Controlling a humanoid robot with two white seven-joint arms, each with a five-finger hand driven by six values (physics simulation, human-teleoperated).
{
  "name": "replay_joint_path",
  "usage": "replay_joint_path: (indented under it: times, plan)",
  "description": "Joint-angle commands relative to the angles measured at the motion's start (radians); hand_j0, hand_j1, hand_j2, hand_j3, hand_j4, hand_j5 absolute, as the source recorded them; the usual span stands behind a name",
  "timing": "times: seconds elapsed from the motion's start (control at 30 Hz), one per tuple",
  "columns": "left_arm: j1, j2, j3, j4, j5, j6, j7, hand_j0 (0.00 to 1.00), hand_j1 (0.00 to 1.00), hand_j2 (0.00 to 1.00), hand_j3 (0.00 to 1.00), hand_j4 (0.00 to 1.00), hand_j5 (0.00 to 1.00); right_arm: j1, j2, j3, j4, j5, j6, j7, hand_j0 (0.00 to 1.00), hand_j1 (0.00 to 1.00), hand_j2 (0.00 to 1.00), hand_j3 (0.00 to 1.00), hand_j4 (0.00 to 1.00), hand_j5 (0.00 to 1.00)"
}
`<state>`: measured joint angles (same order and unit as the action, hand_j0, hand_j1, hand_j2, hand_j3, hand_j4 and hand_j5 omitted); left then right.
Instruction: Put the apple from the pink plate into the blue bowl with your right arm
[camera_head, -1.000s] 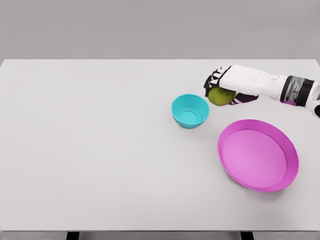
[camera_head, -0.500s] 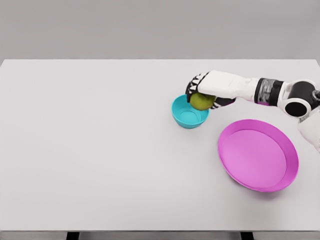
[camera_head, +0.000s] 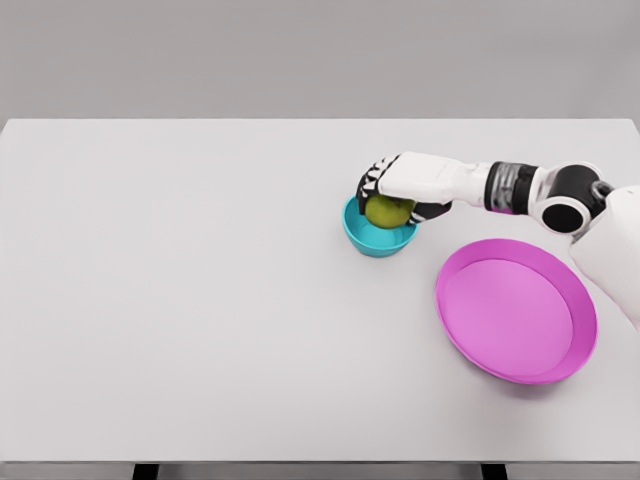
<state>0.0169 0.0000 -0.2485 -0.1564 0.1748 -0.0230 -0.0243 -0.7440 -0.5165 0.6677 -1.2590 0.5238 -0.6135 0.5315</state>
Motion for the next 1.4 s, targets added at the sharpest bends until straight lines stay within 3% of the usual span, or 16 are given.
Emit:
replay_joint_path:
  times: [0.0,0.07,0.1,0.13,0.17,0.67,0.77,0.87,0.93,1.0,1.17,1.3,1.37]
  plan:
    - [0.0,0.0,0.0,0.0,0.0,0.0,0.0,1.0,1.0,1.0,1.0,1.0,1.0,0.002,0.001,0.006,0.004,-0.005,0.003,-0.001,0.52,0.52,0.52,0.52,0.52,0.52]
    - [0.0,0.0,0.0,0.0,0.0,0.0,0.0,1.0,1.0,1.0,1.0,1.0,1.0,0.0,0.0,0.004,0.007,-0.005,0.003,-0.001,0.54,0.54,0.54,0.54,0.54,0.54]
    - [0.0,0.0,0.0,0.0,0.0,0.0,0.0,1.0,1.0,1.0,1.0,1.0,1.0,0.0,0.0,0.004,0.007,-0.005,0.003,-0.001,0.6,0.6,0.6,0.6,0.6,0.6]
    - [0.0,0.0,0.0,0.0,0.0,0.0,0.0,1.0,1.0,1.0,1.0,1.0,1.0,0.0,0.001,0.004,0.007,-0.005,0.003,-0.001,0.91,0.91,0.91,0.91,0.91,0.91]
    - [0.0,0.0,0.0,0.0,0.0,0.0,0.0,1.0,1.0,1.0,1.0,1.0,1.0,0.0,0.0,0.004,0.003,-0.005,0.003,-0.002,1.0,1.0,1.0,1.0,1.0,1.0]
    - [0.0,0.0,0.0,0.0,0.0,0.0,0.001,1.0,1.0,1.0,1.0,1.0,1.0,0.0,-0.002,0.004,-0.007,-0.005,0.003,-0.002,1.0,1.0,1.0,1.0,1.0,1.0]
    - [0.0,0.0,0.0,0.0,0.0,0.0,0.0,1.0,1.0,1.0,1.0,1.0,1.0,-0.015,-0.025,-0.02,-0.077,-0.016,0.003,-0.002,1.0,1.0,1.0,1.0,1.0,1.0]
    - [0.0,0.0,0.0,0.0,0.0,0.0,0.0,1.0,1.0,1.0,1.0,1.0,1.0,0.014,-0.143,-0.223,-0.181,-0.028,0.003,-0.001,1.0,1.0,1.0,1.0,1.0,1.0]
    - [0.0,0.0,0.0,0.0,0.0,0.0,0.0,1.0,1.0,1.0,1.0,1.0,1.0,0.077,-0.214,-0.336,-0.189,-0.051,0.003,-0.001,1.0,1.0,1.0,1.0,1.0,1.0]
    - [0.0,0.0,0.0,0.0,0.0,0.0,0.0,1.0,1.0,1.0,1.0,1.0,1.0,0.166,-0.281,-0.444,-0.183,-0.087,0.003,0.079,1.0,1.0,1.0,1.0,1.0,1.0]
    - [0.0,0.0,0.0,0.0,0.0,0.0,0.0,1.0,1.0,1.0,1.0,1.0,1.0,0.403,-0.249,-0.735,-0.166,-0.12,0.003,0.079,1.0,1.0,1.0,1.0,1.0,1.0]
    - [-0.002,0.0,0.0,0.0,0.0,0.0,0.0,1.0,1.0,1.0,1.0,1.0,1.0,0.436,-0.247,-0.744,-0.137,-0.119,0.003,0.079,1.0,1.0,1.0,1.0,1.0,1.0]
    - [0.0,0.0,0.0,0.0,0.0,0.0,0.0,1.0,1.0,1.0,1.0,1.0,1.0,0.451,-0.205,-0.723,-0.142,-0.117,0.003,0.079,1.0,1.0,1.0,1.0,1.0,1.0]
